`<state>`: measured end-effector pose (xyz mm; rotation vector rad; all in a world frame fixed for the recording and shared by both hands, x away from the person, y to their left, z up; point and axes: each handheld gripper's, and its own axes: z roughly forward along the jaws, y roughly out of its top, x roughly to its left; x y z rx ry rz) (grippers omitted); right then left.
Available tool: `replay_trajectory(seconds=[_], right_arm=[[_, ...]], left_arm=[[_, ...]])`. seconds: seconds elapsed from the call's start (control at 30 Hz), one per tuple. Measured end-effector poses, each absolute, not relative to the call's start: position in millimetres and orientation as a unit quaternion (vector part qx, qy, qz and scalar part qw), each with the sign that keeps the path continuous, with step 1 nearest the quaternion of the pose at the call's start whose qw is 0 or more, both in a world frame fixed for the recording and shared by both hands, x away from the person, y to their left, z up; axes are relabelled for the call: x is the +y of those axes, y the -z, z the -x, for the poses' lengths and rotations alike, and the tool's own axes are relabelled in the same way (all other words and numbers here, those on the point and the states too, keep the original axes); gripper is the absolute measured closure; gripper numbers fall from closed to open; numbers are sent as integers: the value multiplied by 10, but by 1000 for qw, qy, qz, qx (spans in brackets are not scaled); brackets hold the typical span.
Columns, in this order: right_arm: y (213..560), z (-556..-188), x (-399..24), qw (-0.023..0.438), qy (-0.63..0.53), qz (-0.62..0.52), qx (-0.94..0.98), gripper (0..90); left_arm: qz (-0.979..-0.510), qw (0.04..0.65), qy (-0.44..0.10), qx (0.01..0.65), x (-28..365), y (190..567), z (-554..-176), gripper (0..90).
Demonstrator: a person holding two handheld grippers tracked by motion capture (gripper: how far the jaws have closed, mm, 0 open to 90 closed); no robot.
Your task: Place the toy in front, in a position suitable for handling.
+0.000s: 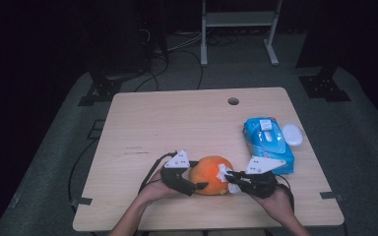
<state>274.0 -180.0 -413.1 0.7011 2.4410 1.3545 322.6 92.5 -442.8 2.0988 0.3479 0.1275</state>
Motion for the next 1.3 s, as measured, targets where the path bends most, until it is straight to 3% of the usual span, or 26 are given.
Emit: replay_trajectory(seconds=[0.17, 0.57, 0.9, 1.0, 1.17, 1.3], right_arm=[[4064, -2815, -1645, 146, -471, -227, 840, 817], [4305, -3004, -2049, 118, -460, -308, 824, 817], [4003, -2902, -1687, 137, -485, -244, 828, 817], [4031, -2945, -1631, 146, -470, -239, 837, 817], [4087, -2982, -1726, 131, -473, -256, 832, 818], [4104, -2991, -1814, 124, -474, -265, 830, 817]], left_arm=[[-864, 479, -56, 144, 941, 4431, -3221, 205], [-864, 479, -56, 144, 945, 4434, -3228, 202], [-874, 466, -74, 118, 842, 4392, -3148, 211], [-868, 475, -62, 129, 880, 4403, -3174, 193], [-852, 494, -40, 167, 924, 4364, -3249, 78], [-851, 492, -4, 186, 935, 4436, -3292, 145]])
